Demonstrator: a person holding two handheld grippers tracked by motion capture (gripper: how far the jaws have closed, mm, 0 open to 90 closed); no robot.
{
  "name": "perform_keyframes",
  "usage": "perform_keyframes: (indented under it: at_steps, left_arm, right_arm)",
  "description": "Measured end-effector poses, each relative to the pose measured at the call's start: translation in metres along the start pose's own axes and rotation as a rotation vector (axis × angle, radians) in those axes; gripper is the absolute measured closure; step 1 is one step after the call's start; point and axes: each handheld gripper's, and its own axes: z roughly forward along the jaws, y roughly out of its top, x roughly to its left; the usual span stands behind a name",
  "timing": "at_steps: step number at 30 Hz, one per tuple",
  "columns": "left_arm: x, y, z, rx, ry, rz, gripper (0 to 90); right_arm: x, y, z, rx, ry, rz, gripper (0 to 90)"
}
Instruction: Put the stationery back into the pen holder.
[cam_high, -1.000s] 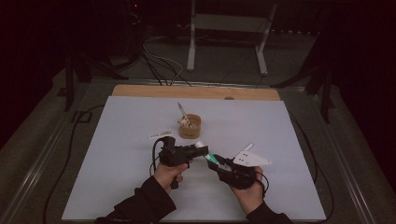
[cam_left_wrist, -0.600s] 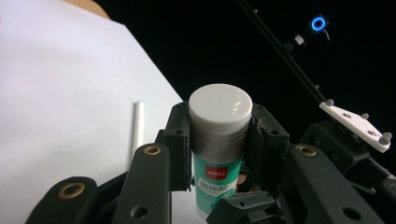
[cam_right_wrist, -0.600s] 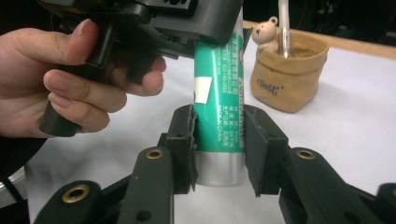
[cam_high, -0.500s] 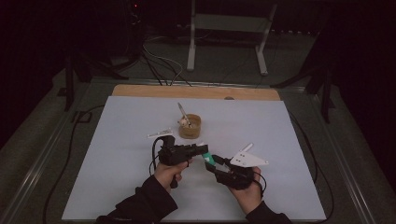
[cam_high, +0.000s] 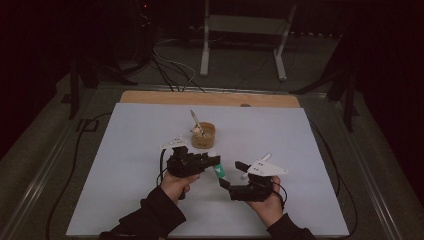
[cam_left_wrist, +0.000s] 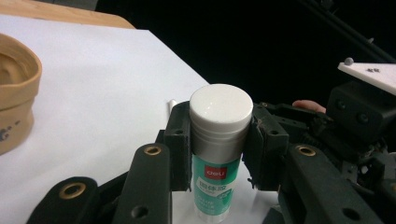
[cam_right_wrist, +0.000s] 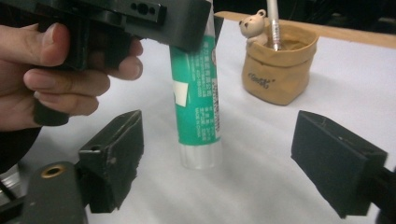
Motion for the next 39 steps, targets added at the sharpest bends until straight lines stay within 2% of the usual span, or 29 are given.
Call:
perform_keyframes:
  at_steps: [2, 7, 12, 15, 23, 25, 28, 33, 39]
  left_arm:
    - [-0.002, 0.001, -0.001, 0.005, 0.011, 0.019, 66.7]
    - [-0.007, 0.005, -0.002, 0.021, 0.033, 0.074, 66.7]
    - [-0.01, 0.008, -0.002, 0.029, 0.042, 0.107, 66.6]
    - [-0.011, 0.011, -0.003, 0.034, 0.05, 0.124, 66.7]
    - [-0.012, 0.018, -0.006, 0.036, 0.068, 0.16, 66.7]
    - [-0.012, 0.02, -0.006, 0.036, 0.069, 0.163, 66.6]
    - [-0.014, 0.023, -0.005, 0.037, 0.08, 0.187, 66.6]
    - [-0.016, 0.033, -0.007, 0.027, 0.093, 0.212, 66.6]
    - [-0.016, 0.045, -0.009, 0.023, 0.109, 0.235, 66.6]
  right_arm:
    - [-0.001, 0.0, -0.001, -0.002, 0.003, 0.011, 14.6]
    - [-0.005, 0.0, -0.004, 0.013, 0.052, 0.008, 2.8]
    - [-0.009, 0.0, -0.007, 0.03, 0.072, 0.012, 0.2]
    - [-0.011, 0.0, -0.009, 0.036, 0.082, 0.022, 0.2]
    - [-0.022, -0.009, -0.017, 0.063, 0.048, 0.01, 0.2]
    - [-0.024, -0.009, -0.017, 0.068, 0.055, 0.004, 0.2]
    - [-0.025, -0.008, -0.017, 0.06, 0.075, -0.016, 0.2]
    - [-0.025, -0.009, -0.016, 0.042, 0.076, -0.035, 0.2]
    - [-0.025, -0.009, -0.016, 0.025, 0.082, -0.029, 0.2]
